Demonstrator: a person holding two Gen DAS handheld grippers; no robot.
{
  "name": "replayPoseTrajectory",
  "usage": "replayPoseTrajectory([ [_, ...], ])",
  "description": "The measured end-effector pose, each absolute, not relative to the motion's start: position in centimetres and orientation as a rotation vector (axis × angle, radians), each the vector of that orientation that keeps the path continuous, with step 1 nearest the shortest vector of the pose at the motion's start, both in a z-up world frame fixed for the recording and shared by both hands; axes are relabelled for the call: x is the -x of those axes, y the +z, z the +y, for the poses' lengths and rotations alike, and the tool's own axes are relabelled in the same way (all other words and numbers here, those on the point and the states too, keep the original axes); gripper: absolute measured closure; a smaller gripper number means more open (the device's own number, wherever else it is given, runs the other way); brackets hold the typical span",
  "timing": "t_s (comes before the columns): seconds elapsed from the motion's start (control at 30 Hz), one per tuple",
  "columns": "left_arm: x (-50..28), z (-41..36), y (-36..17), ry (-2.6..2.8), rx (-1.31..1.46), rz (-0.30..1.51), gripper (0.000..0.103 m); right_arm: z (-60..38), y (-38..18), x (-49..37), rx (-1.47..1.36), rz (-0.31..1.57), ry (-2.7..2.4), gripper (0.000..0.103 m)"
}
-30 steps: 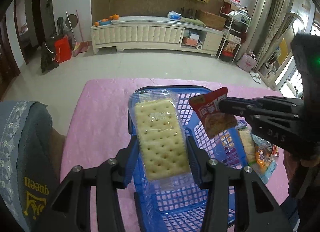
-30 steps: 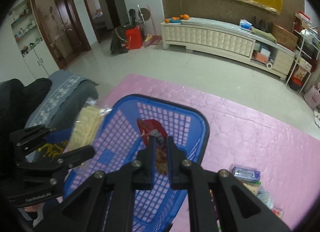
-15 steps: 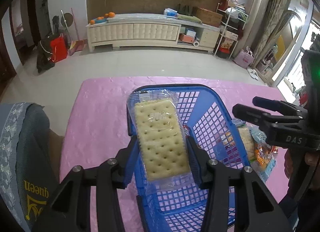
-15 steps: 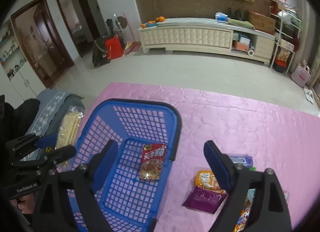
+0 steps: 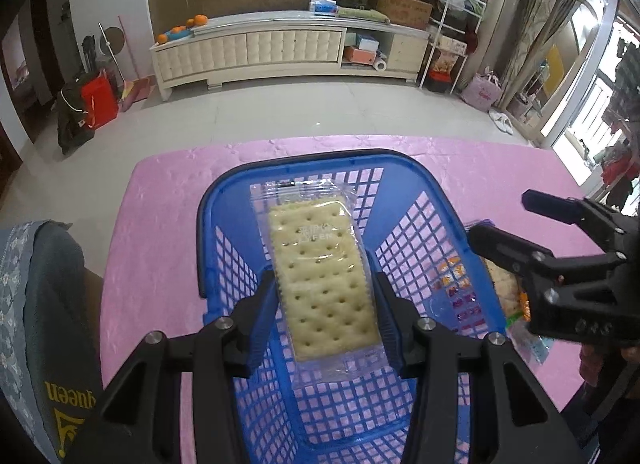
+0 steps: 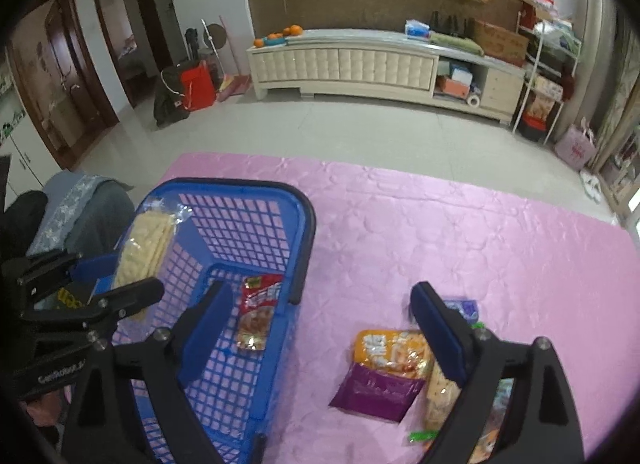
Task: Organize snacks
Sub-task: 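Lower the cracker pack into the blue basket and open the left gripper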
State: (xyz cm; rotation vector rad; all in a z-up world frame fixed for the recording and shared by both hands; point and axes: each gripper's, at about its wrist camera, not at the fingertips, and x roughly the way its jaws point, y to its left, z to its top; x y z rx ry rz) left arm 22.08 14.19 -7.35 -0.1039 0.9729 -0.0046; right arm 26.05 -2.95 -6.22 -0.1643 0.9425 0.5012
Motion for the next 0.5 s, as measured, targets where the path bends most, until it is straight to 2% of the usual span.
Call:
replayPoseTrajectory([
  [0.23,-24.2,13.9,-8.4,0.023,0.034,0.994,0.057,-3.0,-6.9,-27.0,0.136,0.953,0.511,0.010],
  [0.33,-24.5,13.8,-8.1,0.026,-0.014,0.952,0.025,-3.3,-7.0,-27.4,0.110,0.957,0.533,0.010],
  [0.5,-24.5,13.7,-8.3,0.037,-0.018,0.959,0.024,-4.0,-7.5,-28.1,0.107,0.966,0.506,0.010],
])
